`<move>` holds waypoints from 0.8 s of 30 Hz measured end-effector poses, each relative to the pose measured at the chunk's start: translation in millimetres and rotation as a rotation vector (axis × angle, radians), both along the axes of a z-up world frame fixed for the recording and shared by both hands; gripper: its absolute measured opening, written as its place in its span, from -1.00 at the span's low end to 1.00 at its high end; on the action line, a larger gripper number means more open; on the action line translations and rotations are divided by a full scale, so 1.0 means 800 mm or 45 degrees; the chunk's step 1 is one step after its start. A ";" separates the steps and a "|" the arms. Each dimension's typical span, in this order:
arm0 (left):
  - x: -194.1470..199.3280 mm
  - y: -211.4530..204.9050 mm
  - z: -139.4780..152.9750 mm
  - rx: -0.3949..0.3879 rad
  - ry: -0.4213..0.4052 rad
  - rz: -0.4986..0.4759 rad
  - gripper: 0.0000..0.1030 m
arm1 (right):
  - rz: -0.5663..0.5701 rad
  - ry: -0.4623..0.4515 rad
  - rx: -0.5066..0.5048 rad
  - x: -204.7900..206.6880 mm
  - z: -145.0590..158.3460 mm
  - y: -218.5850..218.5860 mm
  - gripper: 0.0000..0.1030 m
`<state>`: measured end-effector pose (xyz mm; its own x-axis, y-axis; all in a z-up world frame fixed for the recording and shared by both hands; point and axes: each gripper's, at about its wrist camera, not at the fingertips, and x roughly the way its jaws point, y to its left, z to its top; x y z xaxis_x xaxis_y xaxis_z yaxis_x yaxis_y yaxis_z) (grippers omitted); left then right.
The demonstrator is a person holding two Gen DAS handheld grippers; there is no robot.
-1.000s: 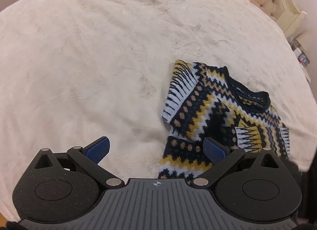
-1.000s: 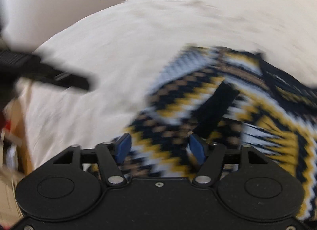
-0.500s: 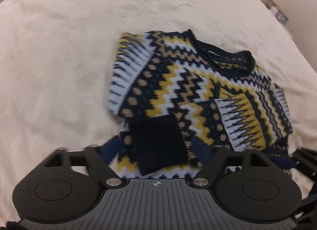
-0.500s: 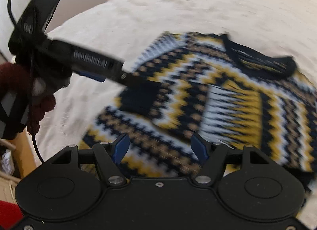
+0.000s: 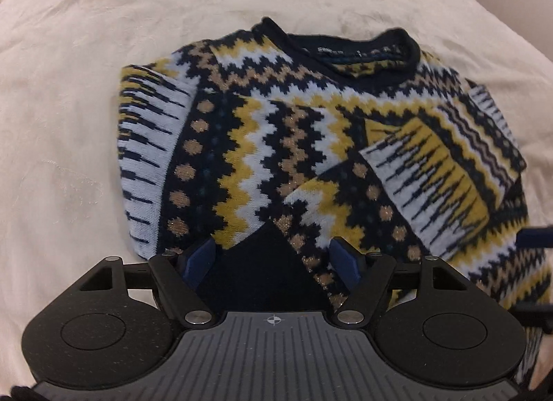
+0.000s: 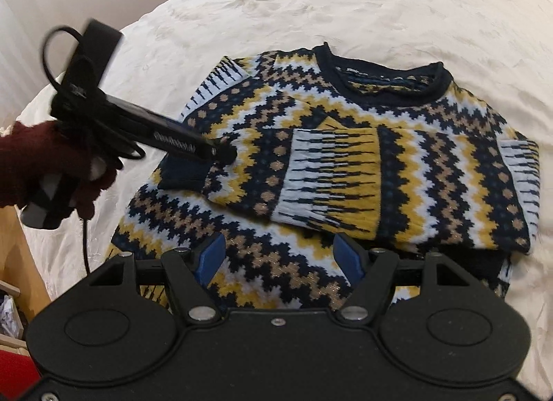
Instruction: Fold small clothes
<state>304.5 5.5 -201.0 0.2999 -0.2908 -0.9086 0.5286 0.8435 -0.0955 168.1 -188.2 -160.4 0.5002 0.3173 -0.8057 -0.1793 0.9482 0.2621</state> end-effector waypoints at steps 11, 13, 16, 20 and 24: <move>-0.019 -0.009 0.082 -0.089 -0.242 -0.048 -0.91 | -0.152 0.054 0.052 -0.005 -0.013 -0.027 0.41; -0.017 -0.002 0.111 -0.137 -0.324 -0.027 -0.91 | -0.173 0.053 0.057 -0.005 -0.014 -0.032 0.41; 0.005 0.008 0.117 -0.145 -0.308 0.034 -0.91 | -0.208 0.047 0.058 -0.004 -0.013 -0.040 0.41; 0.039 0.008 0.077 -0.068 -0.179 0.076 -0.91 | -0.255 0.060 0.069 0.005 -0.019 -0.052 0.41; 0.057 0.009 0.048 -0.027 -0.100 0.144 -0.68 | -0.281 0.058 0.060 0.016 -0.020 -0.064 0.41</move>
